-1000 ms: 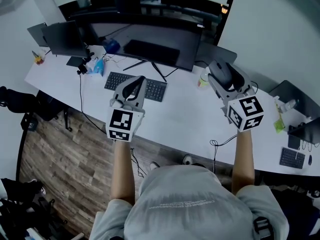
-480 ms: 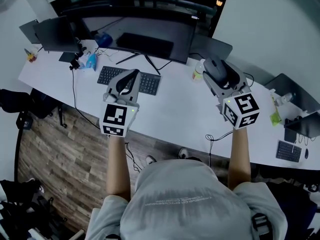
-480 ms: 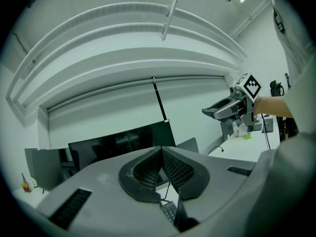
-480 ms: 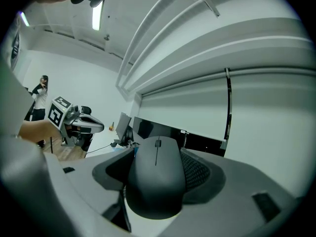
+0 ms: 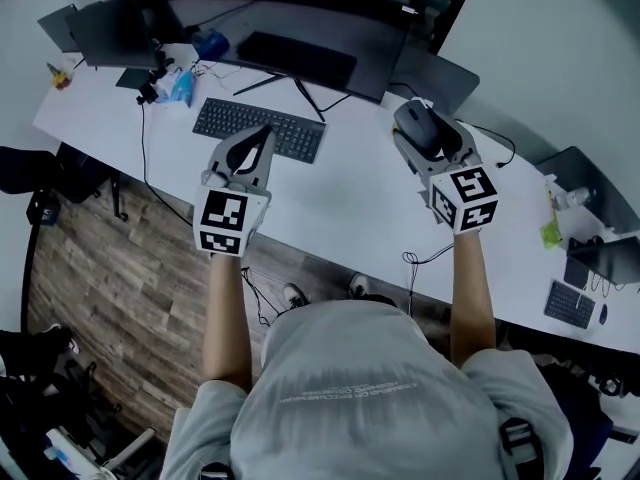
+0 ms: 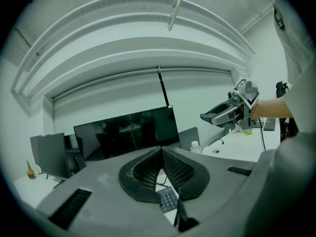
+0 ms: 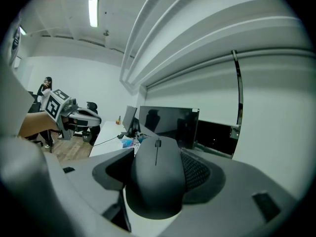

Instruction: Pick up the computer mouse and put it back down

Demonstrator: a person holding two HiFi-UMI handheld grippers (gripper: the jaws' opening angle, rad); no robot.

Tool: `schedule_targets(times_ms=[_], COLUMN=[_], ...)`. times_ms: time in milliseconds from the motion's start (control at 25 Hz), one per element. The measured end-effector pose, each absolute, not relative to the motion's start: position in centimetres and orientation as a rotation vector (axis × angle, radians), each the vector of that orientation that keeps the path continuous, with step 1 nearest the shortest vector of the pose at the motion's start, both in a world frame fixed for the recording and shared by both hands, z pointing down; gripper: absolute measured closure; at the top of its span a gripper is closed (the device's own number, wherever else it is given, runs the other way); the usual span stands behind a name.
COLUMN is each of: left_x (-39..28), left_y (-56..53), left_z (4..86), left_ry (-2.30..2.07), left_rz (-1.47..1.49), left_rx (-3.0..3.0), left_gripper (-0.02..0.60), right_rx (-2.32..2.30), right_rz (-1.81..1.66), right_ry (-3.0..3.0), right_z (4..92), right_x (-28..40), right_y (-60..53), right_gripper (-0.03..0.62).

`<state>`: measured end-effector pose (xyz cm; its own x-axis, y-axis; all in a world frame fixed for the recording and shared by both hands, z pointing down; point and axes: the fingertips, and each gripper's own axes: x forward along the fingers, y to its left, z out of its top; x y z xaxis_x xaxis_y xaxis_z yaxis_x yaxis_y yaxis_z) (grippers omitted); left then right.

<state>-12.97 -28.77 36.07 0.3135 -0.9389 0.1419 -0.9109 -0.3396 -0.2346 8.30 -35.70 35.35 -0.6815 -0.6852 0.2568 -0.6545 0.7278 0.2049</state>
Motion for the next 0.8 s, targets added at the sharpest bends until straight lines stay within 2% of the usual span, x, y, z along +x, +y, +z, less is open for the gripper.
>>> schedule_targets(times_ms=[440, 800], left_x=[-18.0, -19.3], left_y=[-26.7, -25.3], left_z=[44.7, 49.4], left_ry=[1.982, 2.09], left_rz=[-0.523, -0.575], left_rx=[-2.477, -2.522], left_gripper=[0.571, 0.571], right_rx=[0.807, 0.713], right_rz=[0.06, 0.157], right_ry=[-2.521, -2.377], right_z=[51.5, 63.5], right_x=[1.4, -1.6], right_y=[-39.6, -41.3], right_gripper=[0.303, 0.301])
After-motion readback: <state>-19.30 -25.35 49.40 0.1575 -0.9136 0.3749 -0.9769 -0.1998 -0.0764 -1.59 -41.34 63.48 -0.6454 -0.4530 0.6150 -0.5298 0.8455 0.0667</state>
